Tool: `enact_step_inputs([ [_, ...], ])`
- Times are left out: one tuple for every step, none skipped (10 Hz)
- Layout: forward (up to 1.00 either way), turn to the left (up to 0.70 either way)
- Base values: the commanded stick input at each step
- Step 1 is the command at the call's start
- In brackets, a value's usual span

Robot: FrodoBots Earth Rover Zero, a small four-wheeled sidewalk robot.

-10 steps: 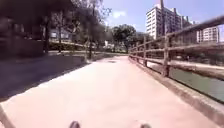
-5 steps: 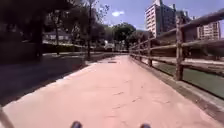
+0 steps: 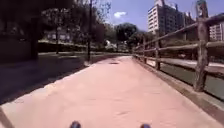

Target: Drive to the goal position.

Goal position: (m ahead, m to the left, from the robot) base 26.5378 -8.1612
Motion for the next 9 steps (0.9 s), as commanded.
enact_step_inputs([
  [1.0, 0.0],
  [1.0, 0.0],
  [1.0, 0.0],
  [1.0, 0.0],
  [1.0, 0.0],
  [1.0, 0.0],
  [1.0, 0.0],
  [1.0, 0.0],
  [1.0, 0.0],
])
